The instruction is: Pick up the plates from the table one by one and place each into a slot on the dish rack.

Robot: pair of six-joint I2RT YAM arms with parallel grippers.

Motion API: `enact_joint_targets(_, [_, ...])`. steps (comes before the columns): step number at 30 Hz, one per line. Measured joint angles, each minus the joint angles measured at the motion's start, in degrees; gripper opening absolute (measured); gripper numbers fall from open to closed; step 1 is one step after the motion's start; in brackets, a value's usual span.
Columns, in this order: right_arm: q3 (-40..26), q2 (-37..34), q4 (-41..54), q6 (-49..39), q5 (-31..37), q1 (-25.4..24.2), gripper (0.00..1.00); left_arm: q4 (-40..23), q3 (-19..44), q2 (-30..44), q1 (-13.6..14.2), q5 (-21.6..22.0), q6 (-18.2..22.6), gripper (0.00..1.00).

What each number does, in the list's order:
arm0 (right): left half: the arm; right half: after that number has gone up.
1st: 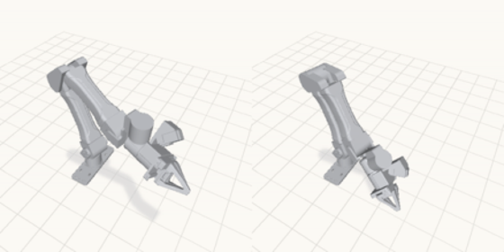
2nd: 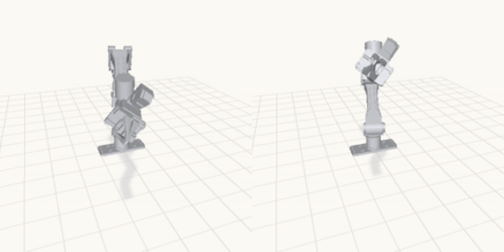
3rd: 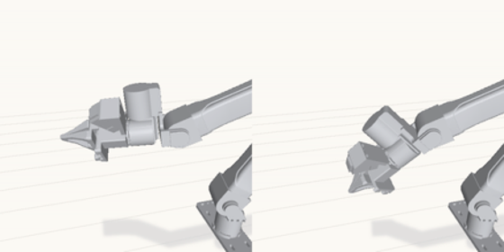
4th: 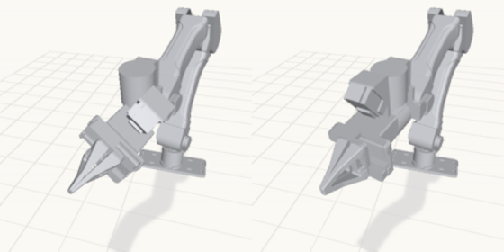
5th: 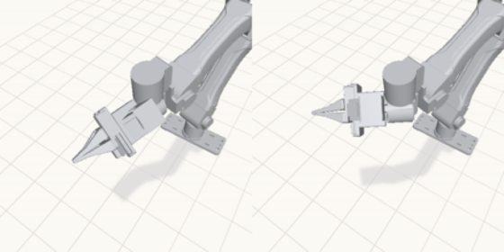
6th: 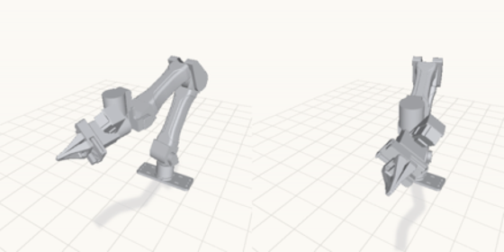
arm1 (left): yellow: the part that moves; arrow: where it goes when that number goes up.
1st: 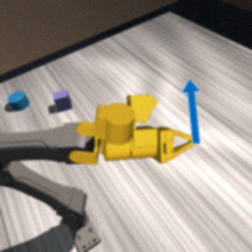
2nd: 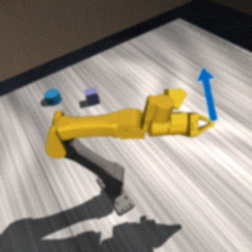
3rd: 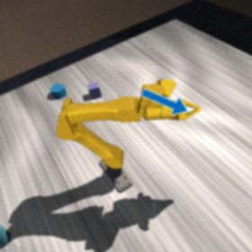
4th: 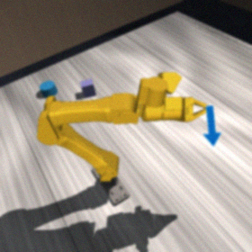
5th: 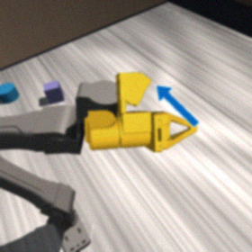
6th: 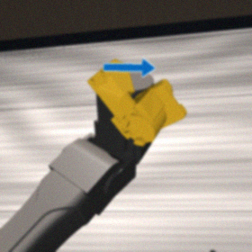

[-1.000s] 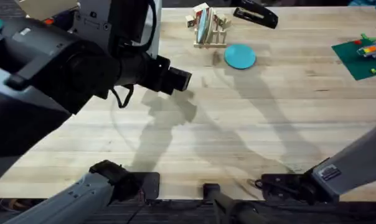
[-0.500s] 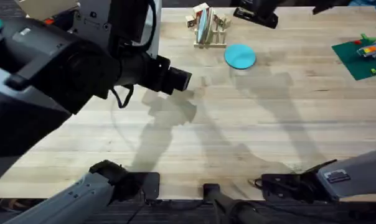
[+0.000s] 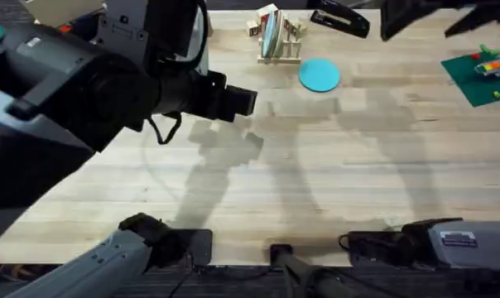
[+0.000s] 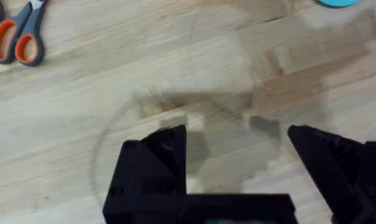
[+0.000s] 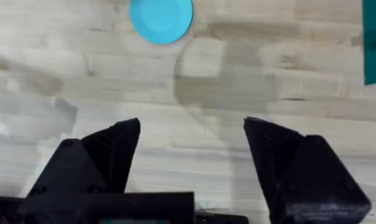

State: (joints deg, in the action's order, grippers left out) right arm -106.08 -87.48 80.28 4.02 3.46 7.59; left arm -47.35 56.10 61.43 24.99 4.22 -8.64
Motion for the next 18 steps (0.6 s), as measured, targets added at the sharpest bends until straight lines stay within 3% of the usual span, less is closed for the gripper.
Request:
enact_joint_targets(7, [7.2, 3.1, -2.4, -1.0, -1.8, -2.4, 0.995, 0.3, 0.0, 0.0, 0.0, -0.2, -2.8, 0.989])
enact_joint_targets(9, [7.6, 3.1, -2.8, -1.1, -2.2, -2.5, 0.996, 1.3, 0.0, 0.0, 0.0, -0.6, -3.3, 0.907])
enact_joint_targets(10, [7.6, 3.1, -3.0, -1.1, -2.3, -2.5, 0.996, 2.0, 0.0, 0.0, 0.0, -1.0, -3.7, 0.808])
enact_joint_targets(15, [7.6, 3.1, -3.4, -1.4, -2.9, -2.5, 0.996, 7.0, 0.0, 0.0, 0.0, -3.5, -5.3, 0.085])
enact_joint_targets(18, [7.6, 3.1, -3.4, -1.5, -3.1, -2.5, 0.996, 10.2, 0.0, 0.1, 0.0, -6.3, -7.8, 0.039])
